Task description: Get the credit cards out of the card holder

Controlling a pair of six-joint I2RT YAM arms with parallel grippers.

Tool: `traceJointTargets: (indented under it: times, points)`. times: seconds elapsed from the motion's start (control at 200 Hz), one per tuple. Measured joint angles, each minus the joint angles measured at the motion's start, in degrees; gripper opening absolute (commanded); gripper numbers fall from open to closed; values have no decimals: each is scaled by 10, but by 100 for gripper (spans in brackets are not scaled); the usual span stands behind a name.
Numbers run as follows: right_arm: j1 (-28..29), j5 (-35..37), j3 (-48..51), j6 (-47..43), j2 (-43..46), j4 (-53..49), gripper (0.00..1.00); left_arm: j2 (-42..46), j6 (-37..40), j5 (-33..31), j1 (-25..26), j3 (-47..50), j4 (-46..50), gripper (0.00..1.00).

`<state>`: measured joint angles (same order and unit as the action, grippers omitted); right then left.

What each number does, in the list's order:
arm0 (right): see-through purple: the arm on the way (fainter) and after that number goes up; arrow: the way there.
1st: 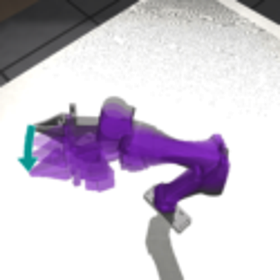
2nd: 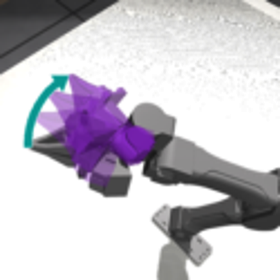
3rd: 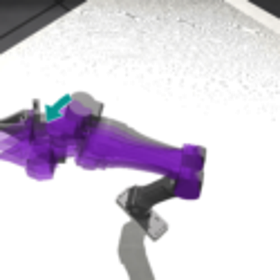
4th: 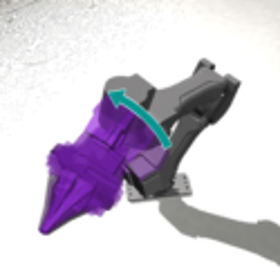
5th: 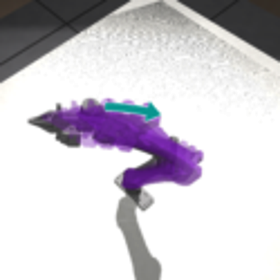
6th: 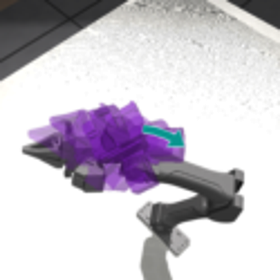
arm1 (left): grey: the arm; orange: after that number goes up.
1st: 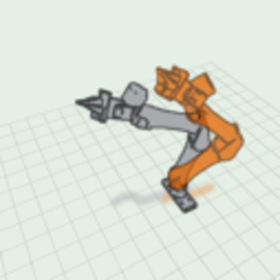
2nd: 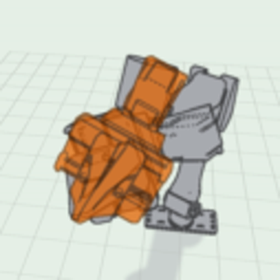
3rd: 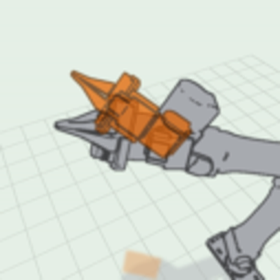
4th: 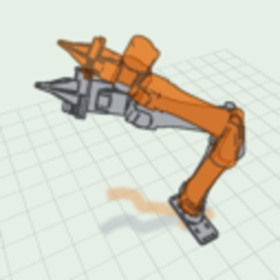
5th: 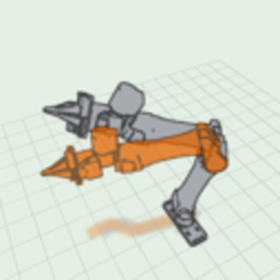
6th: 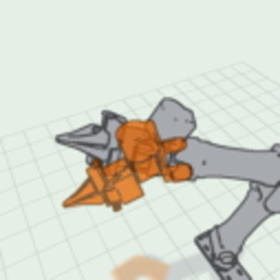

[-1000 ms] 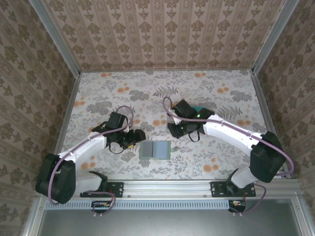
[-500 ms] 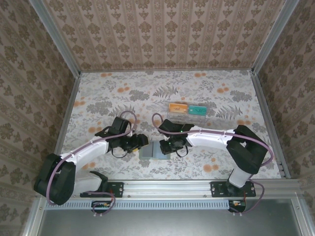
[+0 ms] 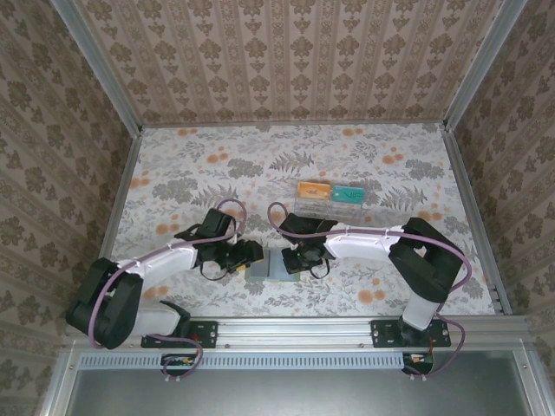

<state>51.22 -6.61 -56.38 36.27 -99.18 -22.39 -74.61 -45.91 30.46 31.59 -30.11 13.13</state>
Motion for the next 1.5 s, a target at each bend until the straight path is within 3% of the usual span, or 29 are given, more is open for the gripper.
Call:
traceJointTargets:
  times: [0.98, 1.5]
  points:
    - [4, -1, 0, 4, -3, 4, 14, -42, -7, 41, 26, 0, -80, 65]
    - [5, -1, 0, 13, -3, 6, 16, -4, -4, 34, 46, -27, -54, 68]
